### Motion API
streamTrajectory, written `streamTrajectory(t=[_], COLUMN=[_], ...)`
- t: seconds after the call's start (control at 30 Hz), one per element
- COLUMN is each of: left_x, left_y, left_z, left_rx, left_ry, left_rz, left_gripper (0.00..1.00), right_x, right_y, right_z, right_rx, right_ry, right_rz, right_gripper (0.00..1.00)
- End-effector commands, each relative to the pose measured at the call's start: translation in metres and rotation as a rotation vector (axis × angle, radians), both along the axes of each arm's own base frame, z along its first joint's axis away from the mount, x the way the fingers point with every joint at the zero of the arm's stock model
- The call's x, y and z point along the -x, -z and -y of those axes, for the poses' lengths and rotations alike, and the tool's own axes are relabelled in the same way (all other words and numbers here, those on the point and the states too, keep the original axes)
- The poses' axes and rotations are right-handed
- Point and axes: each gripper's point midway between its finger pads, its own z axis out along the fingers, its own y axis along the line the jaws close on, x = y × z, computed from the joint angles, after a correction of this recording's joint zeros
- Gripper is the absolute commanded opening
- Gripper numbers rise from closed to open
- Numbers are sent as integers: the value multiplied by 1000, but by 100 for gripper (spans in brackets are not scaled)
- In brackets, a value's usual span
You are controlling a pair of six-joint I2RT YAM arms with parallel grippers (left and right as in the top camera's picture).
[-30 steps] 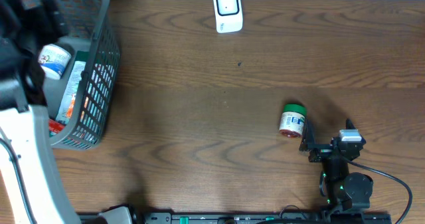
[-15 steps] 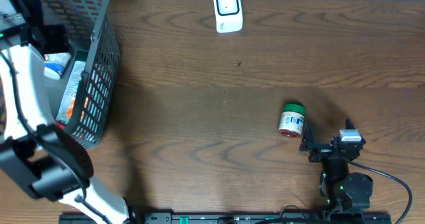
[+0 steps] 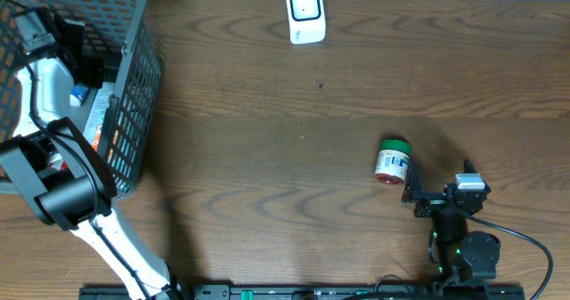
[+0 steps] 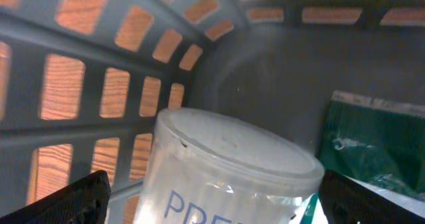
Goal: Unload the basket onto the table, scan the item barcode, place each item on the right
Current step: 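Return the left gripper to the basket and grasp the cotton-swab tub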
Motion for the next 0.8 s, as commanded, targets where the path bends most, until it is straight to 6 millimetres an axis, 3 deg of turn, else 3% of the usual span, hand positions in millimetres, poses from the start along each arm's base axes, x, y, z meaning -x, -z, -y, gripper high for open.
streamTrajectory(t=[0.0,0.2,0.27,0.4,0.47,0.63,0.77], left_x=[-1,4,2,-8,-13,-12,-9], left_y=[18,21,10,-32,-38,-14,24], left_z=[10,27,28,23,19,15,13], left_rx=[75,162,157,155,164,178,195], left_ry=[37,25,23,-48,-85,-97,-112], left_rz=[-15,-27,-5,129,173,137,74], left_gripper=[98,96,96,97,97,97,98], right_x=[0,0,0,0,0,0,0], right_y=[2,2,2,2,2,2,2], right_z=[1,1,1,1,1,1,1], right_rx=[16,16,16,16,16,16,16], right_ry=[5,5,5,5,5,5,5], right_rz=[-2,-2,-2,-2,-2,-2,-2], right_gripper=[99,99,99,99,99,99,99])
